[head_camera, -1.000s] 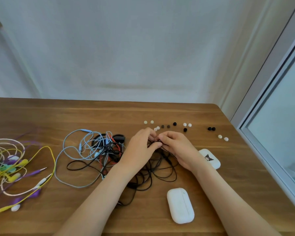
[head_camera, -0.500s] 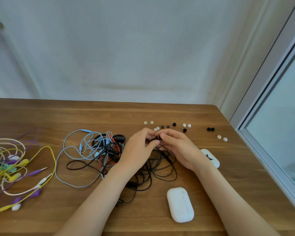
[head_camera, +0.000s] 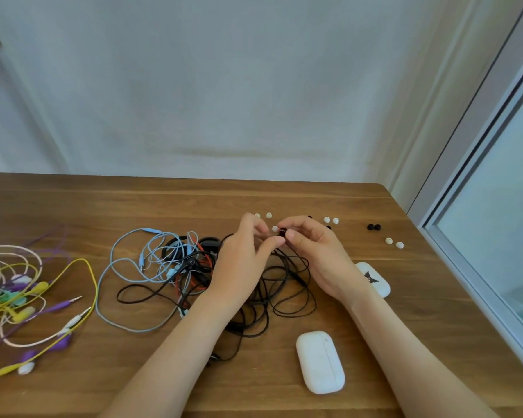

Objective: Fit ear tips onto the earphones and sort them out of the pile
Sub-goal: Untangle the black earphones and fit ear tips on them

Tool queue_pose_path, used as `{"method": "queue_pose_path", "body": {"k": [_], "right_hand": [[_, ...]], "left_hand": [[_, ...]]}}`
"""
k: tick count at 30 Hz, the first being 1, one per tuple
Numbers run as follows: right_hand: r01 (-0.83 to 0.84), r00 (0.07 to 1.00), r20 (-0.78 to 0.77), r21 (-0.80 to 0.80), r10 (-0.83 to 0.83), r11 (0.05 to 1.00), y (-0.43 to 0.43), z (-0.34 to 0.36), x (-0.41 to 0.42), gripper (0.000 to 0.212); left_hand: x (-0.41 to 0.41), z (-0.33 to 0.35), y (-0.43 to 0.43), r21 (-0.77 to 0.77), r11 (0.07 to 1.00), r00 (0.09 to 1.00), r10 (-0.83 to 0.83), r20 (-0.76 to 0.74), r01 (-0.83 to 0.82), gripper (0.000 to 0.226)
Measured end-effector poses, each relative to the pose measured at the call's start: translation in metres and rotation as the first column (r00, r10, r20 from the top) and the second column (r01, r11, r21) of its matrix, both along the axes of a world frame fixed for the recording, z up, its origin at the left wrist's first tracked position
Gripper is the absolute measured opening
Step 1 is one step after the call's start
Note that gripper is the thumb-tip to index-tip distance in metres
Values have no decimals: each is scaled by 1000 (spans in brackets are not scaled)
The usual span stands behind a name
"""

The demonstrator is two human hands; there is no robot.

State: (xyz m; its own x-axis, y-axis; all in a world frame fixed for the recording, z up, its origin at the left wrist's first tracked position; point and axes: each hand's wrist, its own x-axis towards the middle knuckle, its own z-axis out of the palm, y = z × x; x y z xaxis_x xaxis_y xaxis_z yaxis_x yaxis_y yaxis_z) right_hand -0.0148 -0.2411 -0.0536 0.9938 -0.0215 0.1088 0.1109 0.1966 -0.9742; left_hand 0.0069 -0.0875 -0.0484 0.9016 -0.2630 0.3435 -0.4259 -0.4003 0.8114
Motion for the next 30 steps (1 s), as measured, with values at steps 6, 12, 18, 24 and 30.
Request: {"method": "queue_pose_path", "body": {"k": [6,12,18,24,30], "right_hand": [[-57,998,21,5,57,998,1,2,-3,26],[-83,993,77,-48,87,995,5,8,-5,46],[8,1000,10,-26,-8,1000,5,7,-6,34],[31,999,-6,-215,-33,976,7,5,-6,13],[144,989,17,-351,-148,925,8,1,-4,8]], "left_hand": [[0,4,-2,-131,991,984,-48,-173,25,21],[-2,5,-5,-212,970,938,-180,-295,119,28],[1,3,-2,-206,976,964,-120,-238,71,18],[2,1,-3,-124,989,961,-114,-254,84,29],[1,-1,-5,-64,992,958,-121,-259,108,33]]}}
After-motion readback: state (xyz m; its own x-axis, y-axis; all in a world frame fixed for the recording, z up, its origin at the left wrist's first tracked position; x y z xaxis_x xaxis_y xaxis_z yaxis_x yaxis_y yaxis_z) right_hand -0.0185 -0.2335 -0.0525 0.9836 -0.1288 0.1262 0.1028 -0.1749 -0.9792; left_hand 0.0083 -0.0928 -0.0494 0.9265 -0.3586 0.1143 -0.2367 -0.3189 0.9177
